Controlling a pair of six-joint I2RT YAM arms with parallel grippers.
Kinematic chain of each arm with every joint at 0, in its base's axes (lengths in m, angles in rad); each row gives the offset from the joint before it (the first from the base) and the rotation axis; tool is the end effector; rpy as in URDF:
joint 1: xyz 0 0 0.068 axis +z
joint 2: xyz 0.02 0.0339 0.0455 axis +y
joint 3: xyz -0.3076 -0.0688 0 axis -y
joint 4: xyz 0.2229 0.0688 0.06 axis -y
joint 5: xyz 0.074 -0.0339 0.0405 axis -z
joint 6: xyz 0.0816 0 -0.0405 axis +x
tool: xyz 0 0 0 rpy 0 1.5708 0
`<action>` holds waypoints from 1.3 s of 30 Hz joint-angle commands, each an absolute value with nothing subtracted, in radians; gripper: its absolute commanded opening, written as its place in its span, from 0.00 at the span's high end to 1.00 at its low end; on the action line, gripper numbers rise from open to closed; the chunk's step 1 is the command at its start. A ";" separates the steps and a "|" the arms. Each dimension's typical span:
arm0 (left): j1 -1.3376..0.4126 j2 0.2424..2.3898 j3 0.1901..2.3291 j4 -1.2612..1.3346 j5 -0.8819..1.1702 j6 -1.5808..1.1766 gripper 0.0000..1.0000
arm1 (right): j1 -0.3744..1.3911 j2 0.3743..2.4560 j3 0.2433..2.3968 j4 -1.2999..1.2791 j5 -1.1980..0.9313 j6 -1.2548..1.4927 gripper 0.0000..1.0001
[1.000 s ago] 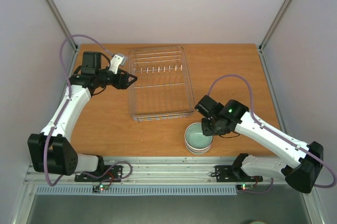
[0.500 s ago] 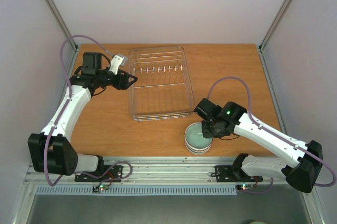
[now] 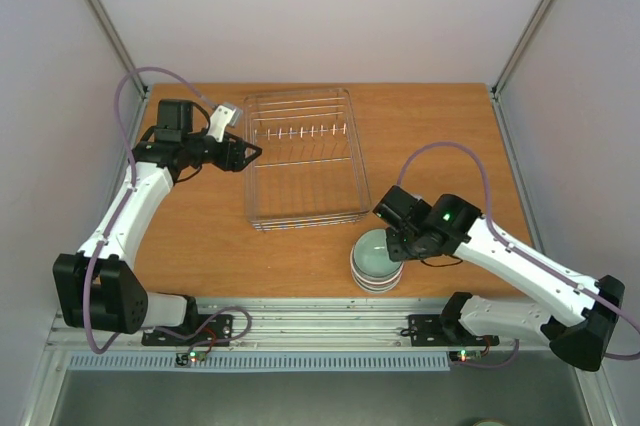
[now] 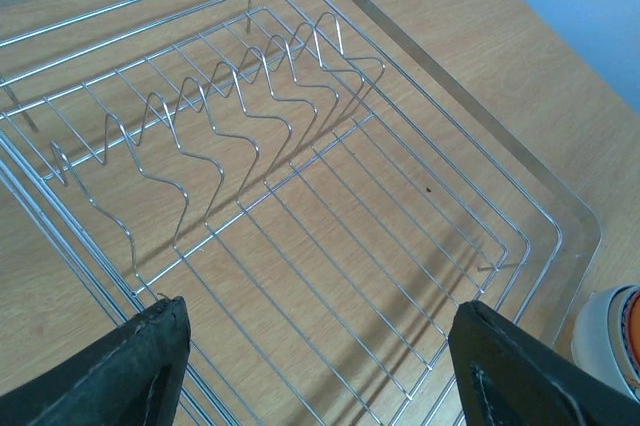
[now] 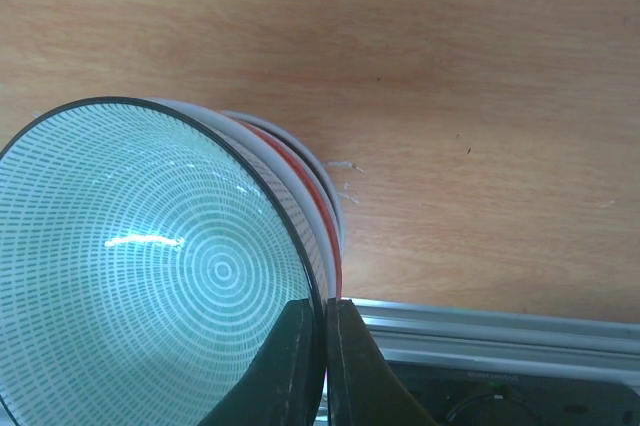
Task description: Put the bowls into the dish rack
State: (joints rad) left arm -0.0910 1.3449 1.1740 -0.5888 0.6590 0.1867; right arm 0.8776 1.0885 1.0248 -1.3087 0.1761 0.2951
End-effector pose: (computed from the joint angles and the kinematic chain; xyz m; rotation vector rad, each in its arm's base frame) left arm 0.2757 -0.0753 0.3391 0.6280 2.1465 -0.7104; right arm 0.0966 0.0940 0.2804 -0.8025 2.7651 -0.0532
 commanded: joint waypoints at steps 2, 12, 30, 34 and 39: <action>-0.112 1.332 1.202 -0.613 0.693 0.183 0.29 | 0.891 1.061 1.158 -1.331 0.246 0.244 0.99; -0.234 1.352 1.272 -0.688 0.741 0.169 0.25 | 0.894 1.258 1.394 -1.191 0.359 0.030 0.99; -0.329 1.458 1.260 -0.669 0.736 0.146 0.31 | 0.894 1.662 1.776 -0.984 0.387 -0.247 0.99; -0.335 1.473 1.248 -0.657 0.736 0.145 0.37 | 0.894 1.682 1.794 -0.973 0.373 -0.255 0.99; -0.335 1.480 1.240 -0.649 0.728 0.147 0.55 | 0.894 1.684 1.796 -0.955 0.355 -0.259 0.99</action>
